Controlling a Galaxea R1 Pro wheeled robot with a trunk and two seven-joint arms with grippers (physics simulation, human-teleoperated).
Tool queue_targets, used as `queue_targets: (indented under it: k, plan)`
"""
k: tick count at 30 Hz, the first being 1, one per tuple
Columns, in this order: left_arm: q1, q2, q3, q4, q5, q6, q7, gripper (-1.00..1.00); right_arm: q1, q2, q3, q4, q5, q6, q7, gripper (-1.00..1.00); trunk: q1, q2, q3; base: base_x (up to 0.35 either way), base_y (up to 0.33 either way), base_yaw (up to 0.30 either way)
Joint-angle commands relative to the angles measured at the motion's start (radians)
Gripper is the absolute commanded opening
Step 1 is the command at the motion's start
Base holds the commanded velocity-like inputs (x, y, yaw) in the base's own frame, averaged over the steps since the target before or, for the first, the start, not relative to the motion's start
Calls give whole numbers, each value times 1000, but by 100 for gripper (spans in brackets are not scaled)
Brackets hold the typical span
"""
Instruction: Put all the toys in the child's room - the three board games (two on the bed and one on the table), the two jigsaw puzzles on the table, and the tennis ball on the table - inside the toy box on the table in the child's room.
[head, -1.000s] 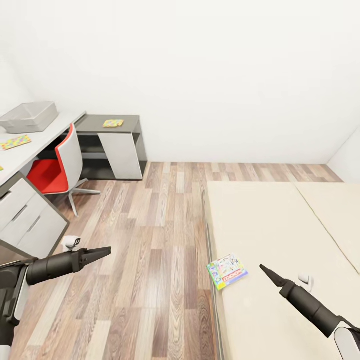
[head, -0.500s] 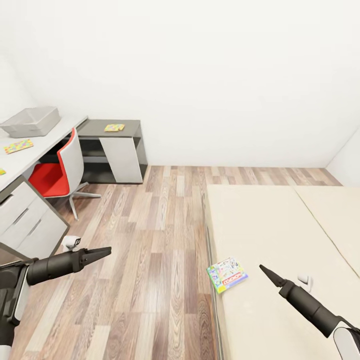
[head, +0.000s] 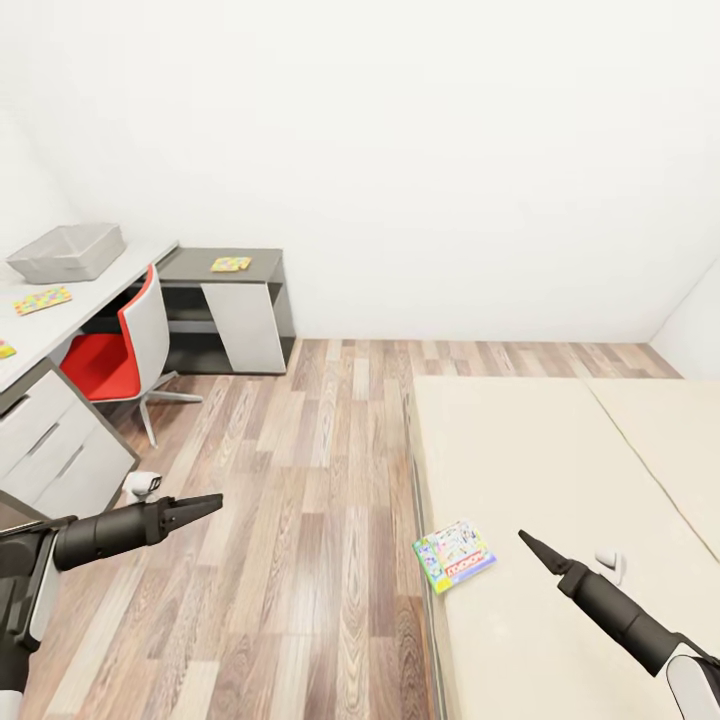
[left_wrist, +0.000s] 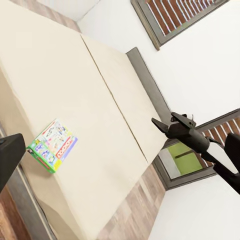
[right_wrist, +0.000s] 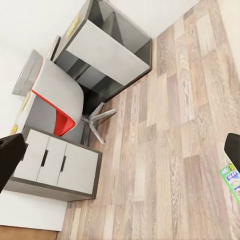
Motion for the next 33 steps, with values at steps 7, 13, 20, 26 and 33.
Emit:
queue_targets:
  k: [7,13,20,26,33]
  plan:
    - [-1,1,0,0,-1,11,-4,100,-1,0,-1,2,-6,8,1,100,1,-2,10,0,0,0]
    - [-1,1,0,0,-2,11,-4,100,-1,1,-1,2,-6,7,1,100,1,-2,20,0,0,0]
    - [-1,-2,0,0,-3,11,-4,100,-1,1,-1,2,-6,7,1,100,1,-2,31,0,0,0]
    - [-1,0,0,0,-2,11,-4,100,-1,0,-1,3,-6,6,0,100,1,-2,41,0,0,0]
    - [-1,0,0,0,-2,11,-4,100,-1,1,0,3,-7,-13,-1,100,1,-2,53,0,0,0]
